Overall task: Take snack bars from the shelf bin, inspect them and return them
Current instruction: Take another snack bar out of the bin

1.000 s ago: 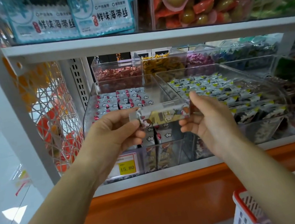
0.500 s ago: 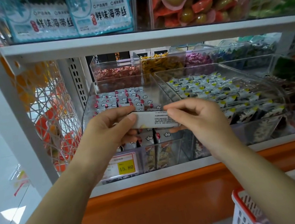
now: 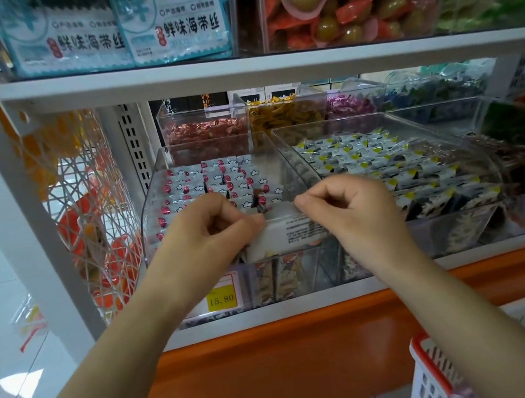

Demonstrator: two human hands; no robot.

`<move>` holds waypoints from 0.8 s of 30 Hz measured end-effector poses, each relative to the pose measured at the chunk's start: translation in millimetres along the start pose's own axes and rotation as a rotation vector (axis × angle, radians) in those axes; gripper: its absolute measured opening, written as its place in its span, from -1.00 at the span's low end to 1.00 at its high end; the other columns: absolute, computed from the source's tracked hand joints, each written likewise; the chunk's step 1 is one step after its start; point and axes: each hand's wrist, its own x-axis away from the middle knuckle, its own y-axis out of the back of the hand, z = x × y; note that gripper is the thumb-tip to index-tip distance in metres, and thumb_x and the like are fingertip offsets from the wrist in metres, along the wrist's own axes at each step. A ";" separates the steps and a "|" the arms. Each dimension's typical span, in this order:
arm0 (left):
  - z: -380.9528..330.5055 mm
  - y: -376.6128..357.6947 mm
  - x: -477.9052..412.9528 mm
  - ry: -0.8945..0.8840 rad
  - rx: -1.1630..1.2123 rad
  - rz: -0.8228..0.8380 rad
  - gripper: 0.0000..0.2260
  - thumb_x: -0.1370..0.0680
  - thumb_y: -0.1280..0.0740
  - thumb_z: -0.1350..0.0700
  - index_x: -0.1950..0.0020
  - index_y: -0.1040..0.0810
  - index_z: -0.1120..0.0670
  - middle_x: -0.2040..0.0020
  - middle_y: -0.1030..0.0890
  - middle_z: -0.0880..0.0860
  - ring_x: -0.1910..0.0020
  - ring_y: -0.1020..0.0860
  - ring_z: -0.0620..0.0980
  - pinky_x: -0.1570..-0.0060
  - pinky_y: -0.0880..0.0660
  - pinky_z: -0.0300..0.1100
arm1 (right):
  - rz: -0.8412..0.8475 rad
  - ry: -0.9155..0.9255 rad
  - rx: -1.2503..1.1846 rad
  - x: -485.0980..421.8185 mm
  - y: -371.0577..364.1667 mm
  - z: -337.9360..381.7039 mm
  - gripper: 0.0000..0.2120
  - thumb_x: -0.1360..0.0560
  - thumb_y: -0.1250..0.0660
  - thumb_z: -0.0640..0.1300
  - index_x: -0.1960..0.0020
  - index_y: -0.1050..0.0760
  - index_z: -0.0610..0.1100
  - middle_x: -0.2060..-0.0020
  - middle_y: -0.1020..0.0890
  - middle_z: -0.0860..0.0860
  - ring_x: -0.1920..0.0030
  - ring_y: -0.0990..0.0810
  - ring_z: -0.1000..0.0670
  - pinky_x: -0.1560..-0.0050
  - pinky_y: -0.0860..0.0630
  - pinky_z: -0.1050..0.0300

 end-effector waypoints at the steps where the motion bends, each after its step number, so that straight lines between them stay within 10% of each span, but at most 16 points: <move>1: -0.1 1.8 -0.8 0.004 -0.006 0.006 -0.76 -0.46 -0.37 0.02 0.27 -0.49 0.17 0.45 -0.47 -0.01 0.50 -0.43 -0.15 0.48 -0.39 -0.39 | 0.015 -0.001 -0.006 -0.1 -0.1 0.1 -0.85 -0.48 -0.37 -0.19 0.27 -0.61 -0.14 0.39 -0.62 0.08 0.32 -0.56 0.18 0.31 -0.40 0.44; 12: -1.0 21.8 -2.2 0.033 -0.036 0.134 -0.67 -0.24 -0.34 -0.24 0.23 -0.61 -0.02 0.33 -0.62 -0.05 0.39 -0.58 -0.12 0.36 -0.53 -0.33 | 0.038 -0.031 -0.068 -1.0 -0.8 -2.5 -0.84 -0.48 -0.37 -0.16 0.26 -0.63 -0.07 0.36 -0.65 0.04 0.29 -0.60 0.15 0.28 -0.47 0.39; 15: 0.2 23.0 -3.3 0.034 -0.034 0.148 -0.72 -0.24 -0.36 -0.15 0.16 -0.60 -0.04 0.27 -0.63 -0.05 0.37 -0.58 -0.11 0.35 -0.54 -0.32 | 0.170 -0.175 -0.259 -3.1 4.9 -2.4 -0.83 -0.51 -0.31 -0.20 0.21 -0.63 -0.18 0.28 -0.65 -0.16 0.23 -0.67 -0.09 0.28 -0.62 0.13; 24: 5.9 14.4 -6.0 0.035 -0.026 0.145 -0.90 -0.50 -0.31 0.07 0.11 -0.60 0.05 0.26 -0.64 -0.05 0.38 -0.57 -0.18 0.38 -0.46 -0.43 | 0.391 -0.358 -0.485 -9.0 21.0 -8.4 -0.71 -0.35 -0.30 -0.08 0.13 -0.59 -0.31 0.27 -0.70 -0.08 0.22 -0.69 -0.07 0.38 -0.62 0.16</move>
